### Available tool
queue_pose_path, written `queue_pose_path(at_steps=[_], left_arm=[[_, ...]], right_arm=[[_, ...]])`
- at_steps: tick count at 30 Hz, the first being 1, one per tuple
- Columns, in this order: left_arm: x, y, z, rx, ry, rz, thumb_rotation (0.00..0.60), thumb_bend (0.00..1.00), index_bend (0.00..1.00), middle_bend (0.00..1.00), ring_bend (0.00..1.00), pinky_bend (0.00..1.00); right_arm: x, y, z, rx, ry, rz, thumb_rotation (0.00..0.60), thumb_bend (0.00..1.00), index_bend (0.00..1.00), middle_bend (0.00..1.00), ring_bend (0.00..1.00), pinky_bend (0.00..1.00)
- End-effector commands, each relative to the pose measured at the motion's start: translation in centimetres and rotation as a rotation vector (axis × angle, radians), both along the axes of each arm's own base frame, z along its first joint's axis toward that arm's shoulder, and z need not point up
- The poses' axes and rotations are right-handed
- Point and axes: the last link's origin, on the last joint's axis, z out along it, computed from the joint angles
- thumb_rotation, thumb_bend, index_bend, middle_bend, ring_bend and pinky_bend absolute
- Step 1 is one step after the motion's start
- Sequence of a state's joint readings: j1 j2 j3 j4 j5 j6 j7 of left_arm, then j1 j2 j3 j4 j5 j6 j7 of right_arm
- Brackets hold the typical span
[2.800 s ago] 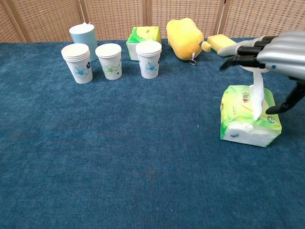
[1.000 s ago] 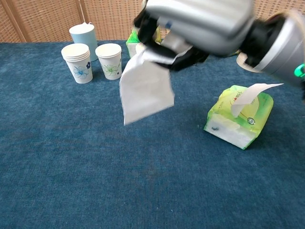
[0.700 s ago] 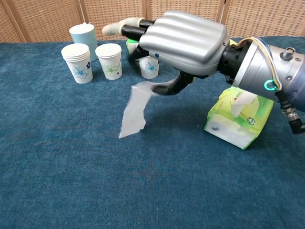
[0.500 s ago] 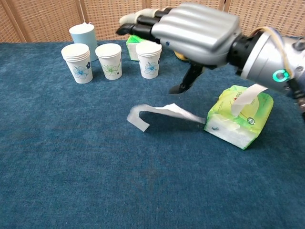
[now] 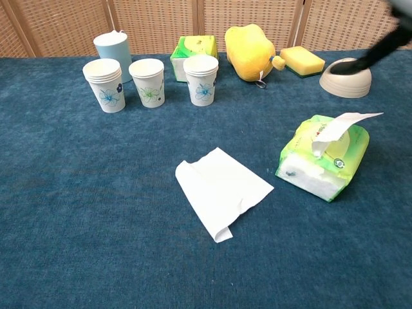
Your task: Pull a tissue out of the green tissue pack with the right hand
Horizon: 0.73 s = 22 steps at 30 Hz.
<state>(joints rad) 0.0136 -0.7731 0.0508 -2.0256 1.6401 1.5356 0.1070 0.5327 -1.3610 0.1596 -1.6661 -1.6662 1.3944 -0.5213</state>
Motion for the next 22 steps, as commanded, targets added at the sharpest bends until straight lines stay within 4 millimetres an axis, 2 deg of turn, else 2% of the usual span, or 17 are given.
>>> queue_pose_path(at_steps=[1, 5, 10, 16, 22], left_arm=[[0.0, -0.1, 0.0, -0.002, 0.001, -0.002, 0.600, 0.00, 0.00, 0.00, 0.00, 0.00], [0.1, -0.1, -0.2, -0.013, 0.007, -0.008, 0.600, 0.00, 0.00, 0.00, 0.00, 0.00], [0.2, -0.2, -0.4, -0.008, 0.025, -0.010, 0.600, 0.00, 0.00, 0.00, 0.00, 0.00], [0.4, -0.3, -0.6, -0.008, 0.037, -0.012, 0.600, 0.00, 0.00, 0.00, 0.00, 0.00], [0.5, -0.3, -0.9, -0.020, 0.039, -0.016, 0.600, 0.00, 0.00, 0.00, 0.00, 0.00]], right_arm=[[-4.3, 1.8, 2.3, -0.019, -0.036, -0.060, 0.600, 0.00, 0.00, 0.00, 0.00, 0.19], [-7.7, 3.1, 3.4, 0.001, -0.056, -0.107, 0.600, 0.00, 0.00, 0.00, 0.00, 0.22], [-10.7, 5.5, 4.8, 0.027, -0.102, -0.192, 0.600, 0.00, 0.00, 0.03, 0.01, 0.30], [-12.7, 8.7, 6.3, 0.048, -0.158, -0.328, 0.600, 0.00, 0.00, 0.01, 0.00, 0.27], [-13.2, 10.4, 6.5, 0.070, -0.194, -0.470, 0.600, 0.00, 0.00, 0.00, 0.00, 0.23]])
